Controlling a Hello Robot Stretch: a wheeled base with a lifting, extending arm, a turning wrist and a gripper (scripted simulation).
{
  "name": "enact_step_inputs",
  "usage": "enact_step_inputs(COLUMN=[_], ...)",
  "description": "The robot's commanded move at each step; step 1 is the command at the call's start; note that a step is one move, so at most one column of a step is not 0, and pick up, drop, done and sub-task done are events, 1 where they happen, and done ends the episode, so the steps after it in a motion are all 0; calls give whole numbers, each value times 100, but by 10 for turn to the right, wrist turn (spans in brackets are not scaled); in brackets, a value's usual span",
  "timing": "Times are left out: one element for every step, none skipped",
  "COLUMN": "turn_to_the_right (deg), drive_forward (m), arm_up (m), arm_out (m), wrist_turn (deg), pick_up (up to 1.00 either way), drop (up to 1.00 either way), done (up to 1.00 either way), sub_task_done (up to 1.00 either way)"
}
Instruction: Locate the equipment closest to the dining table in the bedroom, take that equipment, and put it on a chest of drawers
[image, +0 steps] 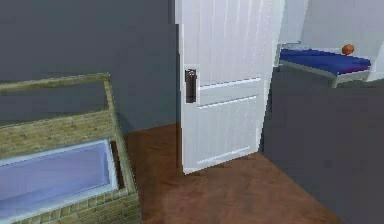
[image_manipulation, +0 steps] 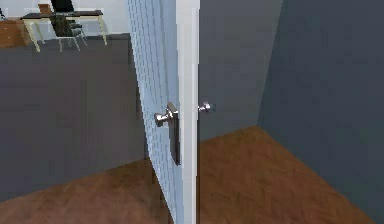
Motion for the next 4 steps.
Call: enact_step_inputs(turn_to_the_right=[30,0,360,0], drive_forward=[0,10,0,100], arm_up=[0,0,0,0], arm_out=[0,0,0,0], wrist_turn=[0,0,0,0], pick_up=[0,0,0,0], drop=[0,0,0,0], done=[0,0,0,0], sub_task_done=[0,0,0,0])
